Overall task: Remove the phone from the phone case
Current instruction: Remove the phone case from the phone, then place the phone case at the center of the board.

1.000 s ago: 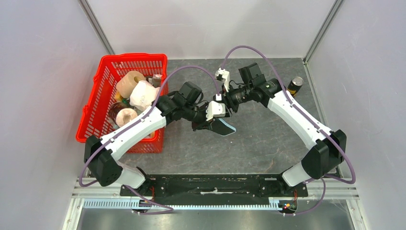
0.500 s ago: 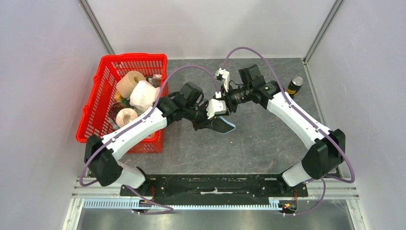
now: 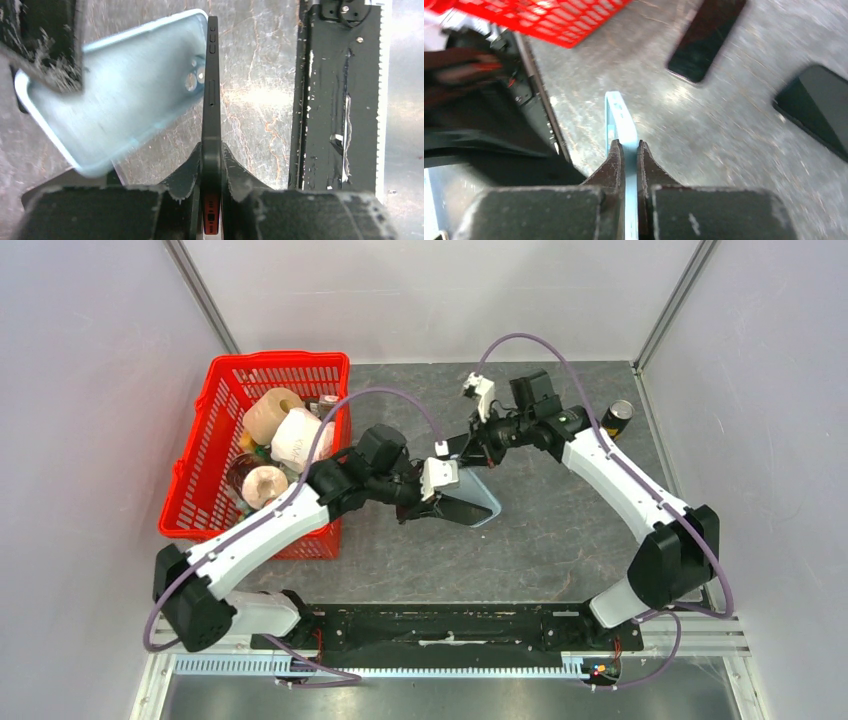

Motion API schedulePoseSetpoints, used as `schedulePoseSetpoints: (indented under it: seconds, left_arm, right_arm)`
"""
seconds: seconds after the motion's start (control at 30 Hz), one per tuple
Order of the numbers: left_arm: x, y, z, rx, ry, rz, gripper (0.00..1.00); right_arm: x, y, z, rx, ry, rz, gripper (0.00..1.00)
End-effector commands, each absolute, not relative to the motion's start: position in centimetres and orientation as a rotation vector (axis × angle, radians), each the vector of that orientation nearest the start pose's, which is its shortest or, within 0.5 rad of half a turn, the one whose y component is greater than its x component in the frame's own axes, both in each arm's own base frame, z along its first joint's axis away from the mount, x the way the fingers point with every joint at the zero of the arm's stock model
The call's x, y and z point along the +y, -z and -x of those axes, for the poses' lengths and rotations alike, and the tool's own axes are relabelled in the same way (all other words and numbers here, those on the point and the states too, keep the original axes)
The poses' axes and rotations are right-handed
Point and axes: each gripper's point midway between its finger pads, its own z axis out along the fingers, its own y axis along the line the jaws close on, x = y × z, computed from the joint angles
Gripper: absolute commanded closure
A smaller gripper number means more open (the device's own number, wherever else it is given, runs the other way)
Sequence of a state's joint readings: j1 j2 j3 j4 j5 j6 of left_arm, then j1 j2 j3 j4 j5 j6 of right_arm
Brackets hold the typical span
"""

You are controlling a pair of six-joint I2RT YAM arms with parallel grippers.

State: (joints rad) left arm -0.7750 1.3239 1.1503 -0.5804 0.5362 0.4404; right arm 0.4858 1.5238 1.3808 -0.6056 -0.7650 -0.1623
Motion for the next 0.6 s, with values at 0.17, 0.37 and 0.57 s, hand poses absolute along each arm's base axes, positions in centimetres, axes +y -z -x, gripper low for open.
schedulePoseSetpoints:
  seconds: [0.17, 0.37, 0.57]
  left_arm:
    - [-28.3, -24.0, -18.5, 1.392, 0.678, -1.682, 0.98]
    - [-27.2, -23.8, -18.6, 1.426, 0.626, -1.668, 0.98]
    - [-27.4, -24.0, -18.9, 1.44, 0.629, -1.626, 0.98]
  right_arm:
    - [19.1, -20.0, -36.8, 2.332, -0.87, 0.499, 1.0]
    - [14.8, -18.8, -38.8, 2.381, -0.833, 0.298, 1.0]
    - [10.6, -16.0, -39.9, 2.45, -0.735, 0.072, 1.0]
